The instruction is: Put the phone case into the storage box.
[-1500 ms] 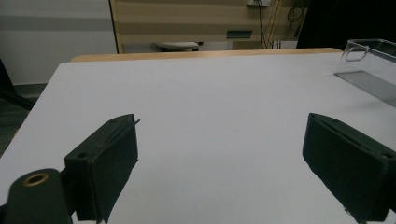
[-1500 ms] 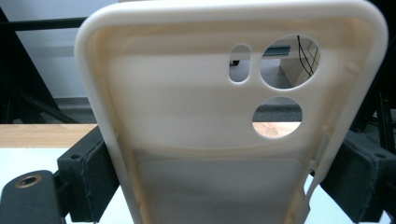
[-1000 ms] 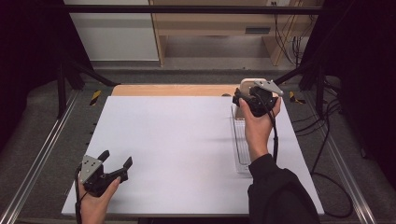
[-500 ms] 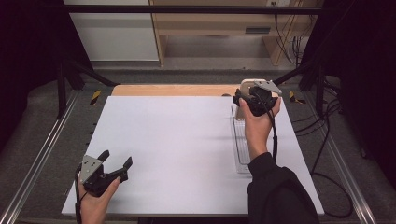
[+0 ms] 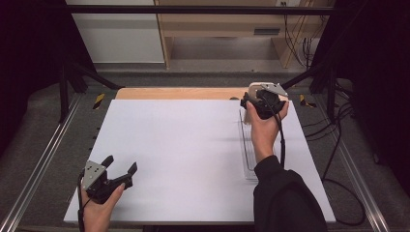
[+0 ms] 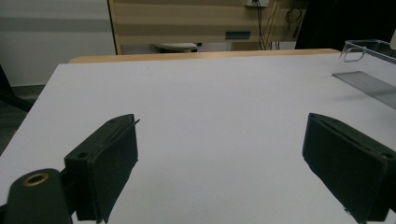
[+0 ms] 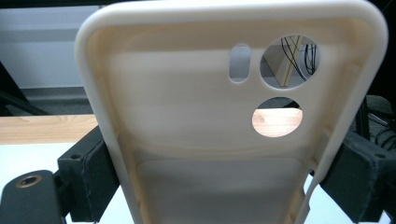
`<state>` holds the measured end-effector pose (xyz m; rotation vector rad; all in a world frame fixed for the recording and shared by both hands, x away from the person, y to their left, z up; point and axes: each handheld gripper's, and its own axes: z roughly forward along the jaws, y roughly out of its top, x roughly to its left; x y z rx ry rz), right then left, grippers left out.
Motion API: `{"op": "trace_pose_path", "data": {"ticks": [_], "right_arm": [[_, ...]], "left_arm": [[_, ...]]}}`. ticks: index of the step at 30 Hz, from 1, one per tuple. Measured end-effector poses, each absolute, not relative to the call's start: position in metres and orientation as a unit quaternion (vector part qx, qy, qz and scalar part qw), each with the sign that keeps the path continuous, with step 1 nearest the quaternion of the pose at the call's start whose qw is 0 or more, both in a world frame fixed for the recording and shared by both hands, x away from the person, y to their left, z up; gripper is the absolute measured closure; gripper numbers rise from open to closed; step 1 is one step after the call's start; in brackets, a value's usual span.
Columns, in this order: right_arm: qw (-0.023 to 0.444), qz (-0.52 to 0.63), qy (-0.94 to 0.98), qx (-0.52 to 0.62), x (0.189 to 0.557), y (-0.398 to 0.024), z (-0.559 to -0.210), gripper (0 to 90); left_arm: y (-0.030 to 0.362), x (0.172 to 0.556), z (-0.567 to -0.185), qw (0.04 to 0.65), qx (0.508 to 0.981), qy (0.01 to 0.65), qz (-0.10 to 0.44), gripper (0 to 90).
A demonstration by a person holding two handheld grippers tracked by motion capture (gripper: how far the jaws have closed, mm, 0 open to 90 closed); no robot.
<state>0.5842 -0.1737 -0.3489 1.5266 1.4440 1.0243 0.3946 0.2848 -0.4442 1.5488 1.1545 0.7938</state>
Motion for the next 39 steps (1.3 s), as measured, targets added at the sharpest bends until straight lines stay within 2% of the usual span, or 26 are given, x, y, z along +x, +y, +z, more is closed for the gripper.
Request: {"op": "trace_pose_path", "data": {"ticks": [39], "right_arm": [[0.388, 0.397, 0.571, 0.604, 0.610, -0.173, -0.378, 10.7]], "left_arm": [[0.282, 0.395, -0.445, 0.507, 0.645, 0.466, 0.332, 9.1]]}}
